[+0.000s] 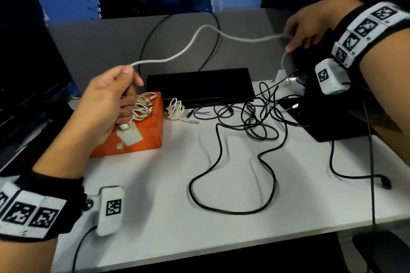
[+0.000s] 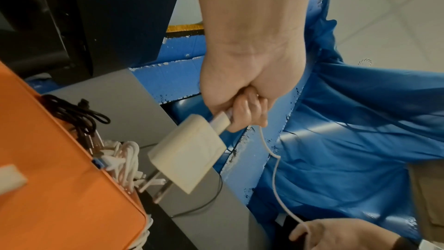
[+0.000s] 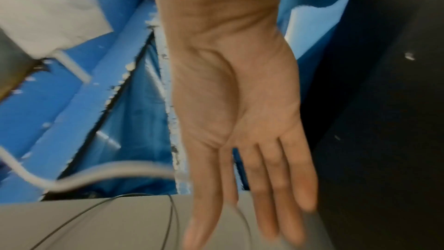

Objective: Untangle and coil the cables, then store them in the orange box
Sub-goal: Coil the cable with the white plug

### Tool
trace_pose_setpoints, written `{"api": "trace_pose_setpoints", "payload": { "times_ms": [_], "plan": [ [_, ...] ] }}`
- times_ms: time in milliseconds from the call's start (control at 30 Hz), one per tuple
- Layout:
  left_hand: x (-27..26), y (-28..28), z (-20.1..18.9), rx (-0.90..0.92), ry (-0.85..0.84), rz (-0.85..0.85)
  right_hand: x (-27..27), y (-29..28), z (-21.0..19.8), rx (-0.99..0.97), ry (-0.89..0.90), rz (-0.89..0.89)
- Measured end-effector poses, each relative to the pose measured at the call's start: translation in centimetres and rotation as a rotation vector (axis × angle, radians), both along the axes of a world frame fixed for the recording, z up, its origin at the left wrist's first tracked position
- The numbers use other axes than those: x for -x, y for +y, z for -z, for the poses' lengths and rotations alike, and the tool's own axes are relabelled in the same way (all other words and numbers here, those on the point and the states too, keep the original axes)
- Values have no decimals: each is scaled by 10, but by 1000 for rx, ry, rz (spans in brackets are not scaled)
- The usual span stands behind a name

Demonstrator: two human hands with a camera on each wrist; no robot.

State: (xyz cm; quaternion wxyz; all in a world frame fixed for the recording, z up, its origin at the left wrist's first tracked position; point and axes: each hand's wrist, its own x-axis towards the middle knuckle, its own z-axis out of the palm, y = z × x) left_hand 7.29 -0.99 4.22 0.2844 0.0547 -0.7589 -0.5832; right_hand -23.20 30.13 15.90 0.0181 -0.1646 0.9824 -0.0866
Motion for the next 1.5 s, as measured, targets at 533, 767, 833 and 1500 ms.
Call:
{"api": "trace_pose_setpoints", "payload": {
  "times_ms": [533,767,833,1500],
  "plan": [
    [-5,60,-2,133,-29,208,-237,-53,65,331,897,-212],
    [-4,75,-3,163,-72,260,-241,-62,106,458,259,-701],
    [-7,68,-3,88,-96,261,-233,-54,105,482,295,-690],
    [-7,44,10,204,143,79,-266,-77,132,-75,329,-807]
  ]
}}
